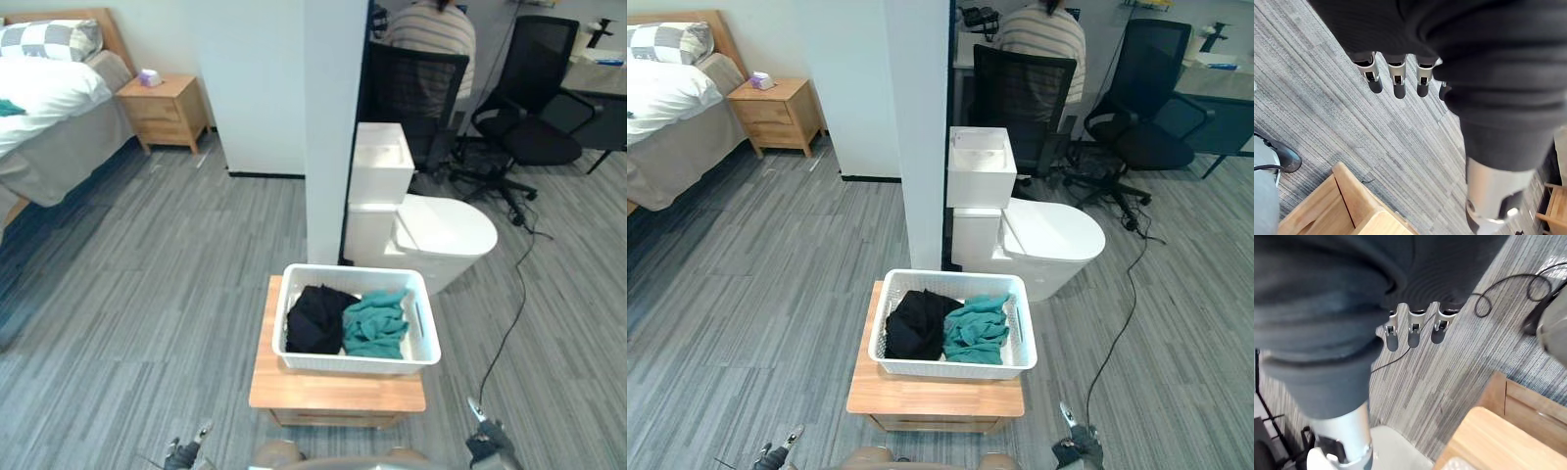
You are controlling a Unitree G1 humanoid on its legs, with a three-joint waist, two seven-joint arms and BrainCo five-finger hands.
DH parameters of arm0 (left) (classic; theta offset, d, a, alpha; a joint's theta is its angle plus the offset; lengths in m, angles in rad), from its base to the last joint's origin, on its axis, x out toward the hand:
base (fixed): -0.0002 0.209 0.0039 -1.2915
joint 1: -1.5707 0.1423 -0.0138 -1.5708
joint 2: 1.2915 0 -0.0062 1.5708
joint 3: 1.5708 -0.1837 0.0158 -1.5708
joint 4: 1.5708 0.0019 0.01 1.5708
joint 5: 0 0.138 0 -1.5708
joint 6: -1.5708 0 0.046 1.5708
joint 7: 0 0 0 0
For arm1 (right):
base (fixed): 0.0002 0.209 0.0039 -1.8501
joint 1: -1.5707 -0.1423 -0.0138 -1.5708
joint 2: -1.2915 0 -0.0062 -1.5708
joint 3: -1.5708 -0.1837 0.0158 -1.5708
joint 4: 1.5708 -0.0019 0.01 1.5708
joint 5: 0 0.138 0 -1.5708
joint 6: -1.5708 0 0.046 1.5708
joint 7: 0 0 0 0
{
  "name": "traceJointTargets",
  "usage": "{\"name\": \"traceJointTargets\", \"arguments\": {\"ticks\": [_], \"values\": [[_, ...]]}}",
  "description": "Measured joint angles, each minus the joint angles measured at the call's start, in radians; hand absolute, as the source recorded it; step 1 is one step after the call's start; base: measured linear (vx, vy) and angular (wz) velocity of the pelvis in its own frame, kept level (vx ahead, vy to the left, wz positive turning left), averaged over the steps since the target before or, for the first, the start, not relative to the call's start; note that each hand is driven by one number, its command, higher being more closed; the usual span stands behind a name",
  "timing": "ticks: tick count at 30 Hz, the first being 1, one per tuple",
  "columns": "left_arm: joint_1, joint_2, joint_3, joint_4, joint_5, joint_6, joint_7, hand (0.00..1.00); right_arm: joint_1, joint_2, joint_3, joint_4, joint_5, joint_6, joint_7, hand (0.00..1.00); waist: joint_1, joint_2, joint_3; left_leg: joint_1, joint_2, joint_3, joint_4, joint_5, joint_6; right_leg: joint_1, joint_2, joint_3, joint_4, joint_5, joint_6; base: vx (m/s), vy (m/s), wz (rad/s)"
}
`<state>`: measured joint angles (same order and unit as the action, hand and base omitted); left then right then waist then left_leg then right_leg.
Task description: Pick up the laundry basket with both hands and put the clothes into the washing machine.
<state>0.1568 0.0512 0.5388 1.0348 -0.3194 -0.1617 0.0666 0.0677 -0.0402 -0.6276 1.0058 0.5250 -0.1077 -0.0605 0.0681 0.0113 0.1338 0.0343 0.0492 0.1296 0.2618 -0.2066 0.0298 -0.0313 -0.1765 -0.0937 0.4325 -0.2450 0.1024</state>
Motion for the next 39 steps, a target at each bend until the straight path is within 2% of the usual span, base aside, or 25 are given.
{"name": "traceJointTargets", "arguments": {"ticks": [1, 2, 3, 4, 5, 6, 8, 9, 12, 14, 15, 17, 19, 22, 24, 26, 27, 29, 32, 34, 39], "values": [[0.005, 0.001, 0.026, -0.001, -0.001, 0.000, 0.000, 0.00, 0.022, 0.004, -0.001, -0.001, 0.017, 0.000, 0.000, 0.00, 0.000, -0.010, -0.014, 0.001, 0.001, 0.000, 0.000, -0.004, -0.016, -0.004, -0.004, -0.002, -0.062, 0.043, -0.012, 0.12, -0.191, -0.05], [0.017, 0.007, 0.057, -0.008, -0.003, -0.001, 0.003, 0.00, 0.051, 0.019, -0.003, -0.014, 0.026, 0.001, -0.003, 0.00, 0.000, -0.038, -0.033, 0.007, -0.007, 0.002, -0.002, -0.009, -0.033, -0.001, -0.019, 0.001, -0.127, 0.128, -0.014, 0.11, -0.209, -0.02], [0.022, 0.004, 0.066, -0.012, -0.004, 0.000, 0.007, 0.00, 0.065, 0.028, -0.004, -0.032, 0.026, 0.002, -0.006, 0.00, -0.001, -0.046, -0.041, 0.011, -0.007, -0.001, -0.004, -0.012, -0.041, 0.003, -0.022, 0.001, -0.136, 0.125, 0.023, 0.15, -0.262, 0.02], [0.026, -0.013, 0.085, -0.019, -0.008, 0.002, 0.014, 0.00, 0.092, 0.037, -0.002, -0.092, 0.026, 0.006, -0.011, 0.00, -0.002, -0.027, -0.057, 0.019, 0.014, -0.007, -0.015, -0.007, -0.058, 0.012, -0.007, -0.010, -0.147, 0.126, 0.020, 0.16, -0.256, -0.01], [0.044, -0.044, 0.089, -0.083, -0.031, 0.004, 0.029, 0.00, 0.125, 0.042, 0.011, -0.209, 0.020, 0.006, -0.020, 0.00, -0.003, -0.020, -0.093, 0.028, 0.032, -0.008, -0.049, 0.006, -0.079, 0.009, 0.015, -0.016, -0.174, 0.128, 0.014, 0.16, -0.238, -0.07], [0.057, -0.068, 0.093, -0.152, -0.056, 0.004, 0.036, 0.00, 0.137, 0.038, 0.019, -0.299, 0.009, 0.005, -0.024, 0.00, -0.002, -0.008, -0.101, 0.036, 0.043, -0.011, -0.076, 0.014, -0.092, 0.011, 0.031, -0.015, -0.192, 0.134, 0.006, 0.15, -0.193, -0.10], [0.079, -0.090, 0.099, -0.370, -0.082, 0.003, 0.061, 0.00, 0.134, 0.012, 0.025, -0.493, -0.033, -0.002, -0.025, 0.00, -0.002, 0.020, -0.120, 0.050, 0.065, -0.022, -0.119, 0.044, -0.118, 0.030, 0.066, -0.034, -0.238, 0.150, -0.018, 0.20, -0.167, 0.06], [0.080, -0.089, 0.102, -0.433, -0.082, 0.001, 0.072, 0.00, 0.132, 0.003, 0.028, -0.526, -0.047, -0.002, -0.025, 0.00, -0.002, 0.023, -0.122, 0.050, 0.072, -0.031, -0.124, 0.047, -0.121, 0.038, 0.073, -0.044, -0.250, 0.153, -0.022, 0.16, -0.138, 0.25], [0.077, -0.079, 0.138, -0.711, -0.076, -0.012, 0.119, 0.00, 0.081, -0.041, 0.060, -0.617, -0.101, -0.003, -0.024, 0.00, 0.000, 0.018, -0.125, 0.048, 0.092, -0.058, -0.145, 0.057, -0.138, 0.060, 0.099, -0.071, -0.304, 0.165, -0.038, 0.04, -0.109, 0.23], [0.052, -0.070, 0.146, -0.888, 0.002, -0.008, 0.165, 0.00, 0.015, -0.057, 0.069, -0.645, -0.141, -0.001, -0.025, 0.00, 0.002, 0.007, -0.121, -0.011, 0.091, -0.091, -0.137, 0.057, -0.138, 0.064, 0.105, -0.100, -0.373, 0.201, -0.041, 0.01, -0.033, 0.32], [0.039, -0.056, 0.124, -0.927, 0.034, -0.006, 0.176, 0.00, -0.010, -0.064, 0.078, -0.645, -0.143, 0.001, -0.026, 0.00, 0.003, 0.003, -0.107, -0.030, 0.088, -0.103, -0.122, 0.060, -0.138, 0.061, 0.104, -0.111, -0.383, 0.210, -0.040, 0.01, 0.008, 0.41], [-0.043, 0.017, 0.038, -0.973, 0.090, 0.003, 0.174, 0.00, -0.110, -0.119, 0.135, -0.636, -0.143, 0.007, -0.030, 0.00, 0.006, -0.001, -0.033, -0.100, 0.081, -0.140, -0.075, 0.066, -0.136, 0.030, 0.105, -0.142, -0.379, 0.223, -0.045, -0.06, -0.003, 0.42], [-0.125, 0.084, -0.040, -0.972, 0.097, 0.028, 0.160, 0.00, -0.208, -0.167, 0.187, -0.626, -0.142, 0.010, -0.031, 0.00, 0.009, -0.012, 0.028, -0.142, 0.075, -0.161, -0.069, 0.086, -0.132, 0.000, 0.101, -0.159, -0.374, 0.234, -0.047, -0.13, -0.003, 0.31], [-0.252, 0.173, -0.179, -0.943, 0.095, 0.062, 0.110, 0.00, -0.368, -0.239, 0.260, -0.566, -0.135, 0.019, -0.024, 0.00, 0.030, -0.018, 0.102, -0.197, 0.071, -0.162, -0.059, 0.106, -0.129, -0.072, 0.093, -0.155, -0.327, 0.236, -0.049, -0.16, 0.001, 0.03], [-0.393, 0.253, -0.263, -0.896, 0.094, 0.091, 0.069, 0.00, -0.489, -0.290, 0.312, -0.501, -0.119, 0.044, -0.021, 0.00, 0.034, -0.017, 0.181, -0.250, 0.069, -0.169, -0.038, 0.119, -0.128, -0.136, 0.085, -0.154, -0.278, 0.236, -0.049, -0.17, -0.004, 0.02], [-0.498, 0.320, -0.309, -0.850, 0.086, 0.113, 0.058, 0.00, -0.524, -0.311, 0.325, -0.495, -0.108, 0.057, -0.015, 0.00, 0.036, -0.018, 0.216, -0.300, 0.070, -0.175, -0.023, 0.128, -0.128, -0.189, 0.082, -0.156, -0.248, 0.236, -0.050, -0.15, -0.007, 0.02], [-0.584, 0.363, -0.339, -0.812, 0.072, 0.129, 0.042, 0.00, -0.534, -0.330, 0.327, -0.488, -0.099, 0.079, 0.001, 0.00, 0.044, -0.018, 0.248, -0.321, 0.072, -0.178, -0.012, 0.133, -0.132, -0.215, 0.073, -0.156, -0.229, 0.236, -0.050, -0.13, 0.011, 0.00], [-0.705, 0.407, -0.378, -0.741, 0.068, 0.151, 0.027, 0.00, -0.531, -0.355, 0.331, -0.468, -0.092, 0.117, 0.015, 0.00, 0.052, -0.018, 0.272, -0.360, 0.076, -0.180, 0.003, 0.135, -0.131, -0.256, 0.070, -0.156, -0.207, 0.236, -0.050, -0.11, 0.003, -0.01], [-0.859, 0.463, -0.428, -0.575, 0.078, 0.164, 0.011, 0.00, -0.550, -0.395, 0.368, -0.421, -0.074, 0.140, 0.033, 0.00, 0.050, -0.024, 0.293, -0.412, 0.083, -0.181, 0.031, 0.136, -0.131, -0.292, 0.073, -0.162, -0.204, 0.245, -0.062, -0.08, -0.002, -0.01], [-1.000, 0.520, -0.470, -0.417, 0.078, 0.174, -0.024, 0.00, -0.588, -0.416, 0.392, -0.360, -0.043, 0.160, 0.066, 0.00, 0.035, -0.043, 0.315, -0.455, 0.092, -0.181, 0.056, 0.135, -0.132, -0.324, 0.080, -0.169, -0.195, 0.249, -0.067, -0.08, -0.007, 0.02], [-1.196, 0.568, -0.522, -0.232, 0.121, 0.178, -0.054, 0.00, -0.652, -0.449, 0.409, -0.296, 0.064, 0.166, 0.090, 0.00, 0.027, -0.065, 0.338, -0.536, 0.110, -0.180, 0.092, 0.134, -0.134, -0.392, 0.095, -0.167, -0.191, 0.267, -0.077, -0.04, -0.013, -0.07]]}}
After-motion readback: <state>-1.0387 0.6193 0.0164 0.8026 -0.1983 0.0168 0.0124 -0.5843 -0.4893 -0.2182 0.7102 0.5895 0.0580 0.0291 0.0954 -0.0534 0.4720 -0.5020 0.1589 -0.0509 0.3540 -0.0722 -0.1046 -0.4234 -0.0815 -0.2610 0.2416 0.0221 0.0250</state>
